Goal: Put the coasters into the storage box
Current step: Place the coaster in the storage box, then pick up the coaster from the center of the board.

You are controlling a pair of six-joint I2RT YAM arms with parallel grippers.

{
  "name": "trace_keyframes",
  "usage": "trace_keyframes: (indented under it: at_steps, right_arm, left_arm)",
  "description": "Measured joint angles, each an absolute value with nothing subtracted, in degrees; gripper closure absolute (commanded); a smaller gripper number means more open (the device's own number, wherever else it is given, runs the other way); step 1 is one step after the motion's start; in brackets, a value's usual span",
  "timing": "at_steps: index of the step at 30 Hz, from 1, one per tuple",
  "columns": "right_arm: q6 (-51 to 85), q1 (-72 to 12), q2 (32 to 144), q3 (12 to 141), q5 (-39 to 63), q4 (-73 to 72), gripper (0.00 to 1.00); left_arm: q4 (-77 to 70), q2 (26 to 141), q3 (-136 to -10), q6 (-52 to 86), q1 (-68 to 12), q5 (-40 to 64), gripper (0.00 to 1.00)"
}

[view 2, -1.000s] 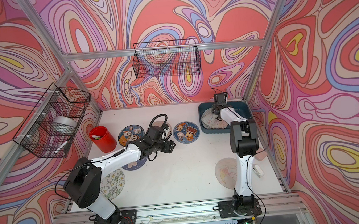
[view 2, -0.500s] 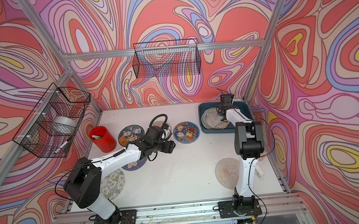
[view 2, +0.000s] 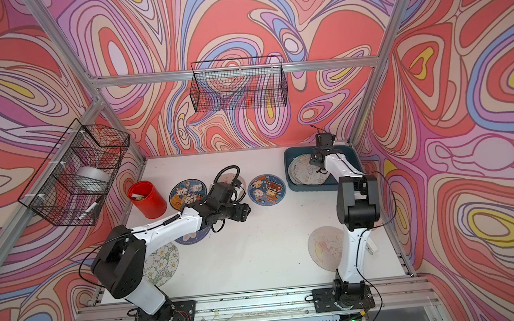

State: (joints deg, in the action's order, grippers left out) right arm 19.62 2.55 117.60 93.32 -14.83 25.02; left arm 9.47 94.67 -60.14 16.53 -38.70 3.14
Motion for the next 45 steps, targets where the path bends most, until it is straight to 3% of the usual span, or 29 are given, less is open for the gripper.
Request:
trace_keyframes:
  at_steps: [9, 21, 35, 45]
  right_arm:
    - [19.09, 2.55, 111.20, 92.84, -14.85, 24.47, 0.21]
    - [18.33, 0.89, 108.84, 89.38, -3.57, 24.08, 0.21]
    - [12.19, -16.82, 109.32, 91.64, 2.63, 26.76, 0.21]
    - [10.74, -22.15, 116.33, 93.89, 5.80, 28.58, 0.21]
  left_arm:
    - [9.15, 94.67, -59.94, 16.56, -38.70, 3.16, 0.22]
    - [9.13, 94.67, -59.94, 17.34, -38.74, 2.00, 0.21]
    - [8.40, 91.96, -56.38, 20.64, -38.65, -3.73, 0.18]
    - [6.17, 86.65, -50.74, 23.77, -37.36, -5.82, 0.16]
